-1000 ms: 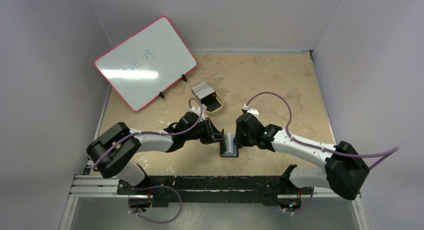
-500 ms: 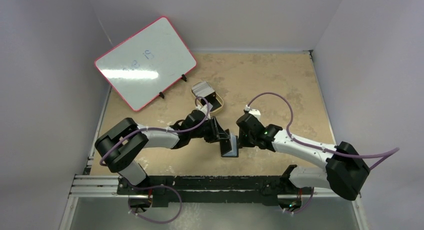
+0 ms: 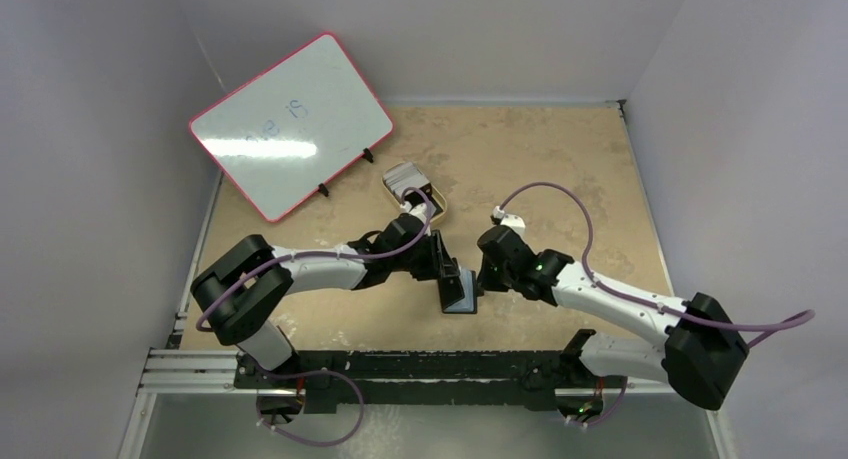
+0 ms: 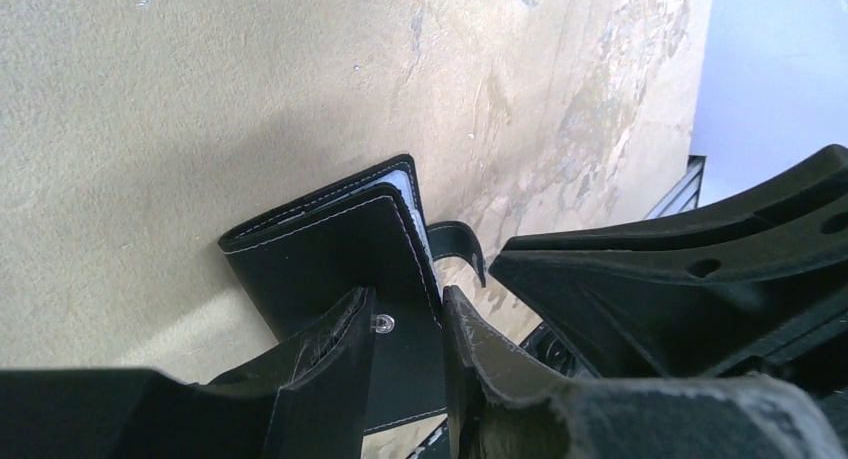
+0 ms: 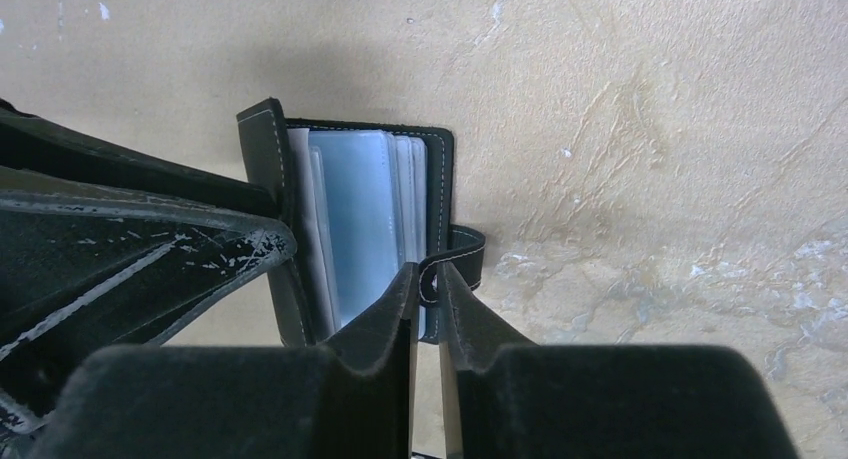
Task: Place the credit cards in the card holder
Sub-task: Close the card holder at the center of the board.
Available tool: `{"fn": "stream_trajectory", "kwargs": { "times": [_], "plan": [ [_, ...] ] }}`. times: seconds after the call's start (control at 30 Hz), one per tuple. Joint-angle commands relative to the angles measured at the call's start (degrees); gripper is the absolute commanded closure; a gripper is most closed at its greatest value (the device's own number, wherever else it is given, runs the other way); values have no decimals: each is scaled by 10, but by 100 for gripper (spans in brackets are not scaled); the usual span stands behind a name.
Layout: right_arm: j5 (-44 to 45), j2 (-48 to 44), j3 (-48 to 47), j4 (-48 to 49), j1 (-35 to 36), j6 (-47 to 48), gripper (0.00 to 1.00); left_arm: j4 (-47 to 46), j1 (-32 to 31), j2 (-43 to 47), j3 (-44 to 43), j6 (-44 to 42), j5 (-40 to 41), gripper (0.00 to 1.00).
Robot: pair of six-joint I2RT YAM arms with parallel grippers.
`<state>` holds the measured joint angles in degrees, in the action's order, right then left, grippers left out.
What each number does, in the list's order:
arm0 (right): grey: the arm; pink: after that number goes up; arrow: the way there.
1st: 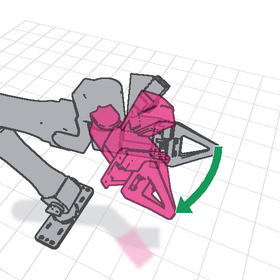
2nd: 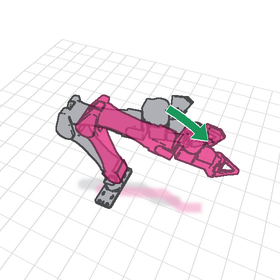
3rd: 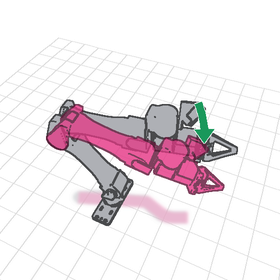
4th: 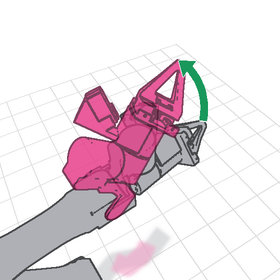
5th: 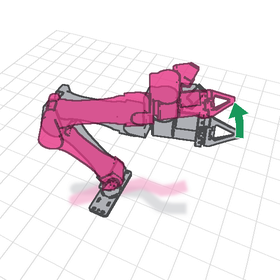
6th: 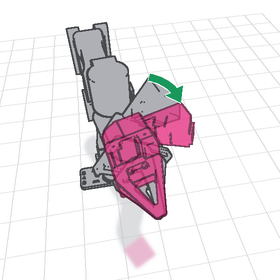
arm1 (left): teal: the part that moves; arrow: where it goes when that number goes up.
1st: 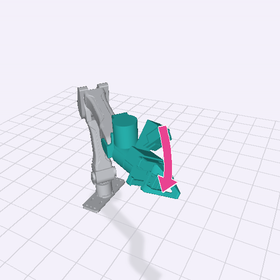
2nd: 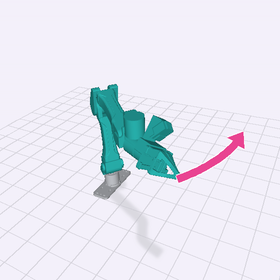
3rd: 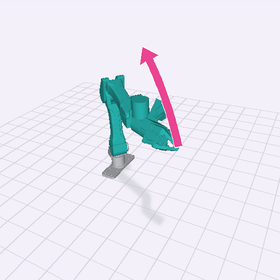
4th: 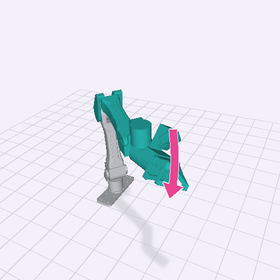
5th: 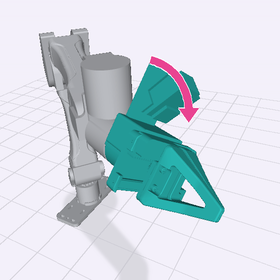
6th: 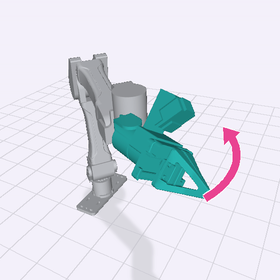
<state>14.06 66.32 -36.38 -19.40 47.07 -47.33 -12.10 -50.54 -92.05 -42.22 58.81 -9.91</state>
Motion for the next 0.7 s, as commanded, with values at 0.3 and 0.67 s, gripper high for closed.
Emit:
{"fn": "stream_trajectory", "kwargs": {
  "times": [0.3, 0.67],
  "plan": [
    [2, -34, 4, 11, -3, -17, 72, -8, -3, 12, -9, -18, -12, 59],
    [-8, -43, 15, 21, -3, -15, 69, 65, -3, 20, -22, -42, 47, 85]
  ]
}}
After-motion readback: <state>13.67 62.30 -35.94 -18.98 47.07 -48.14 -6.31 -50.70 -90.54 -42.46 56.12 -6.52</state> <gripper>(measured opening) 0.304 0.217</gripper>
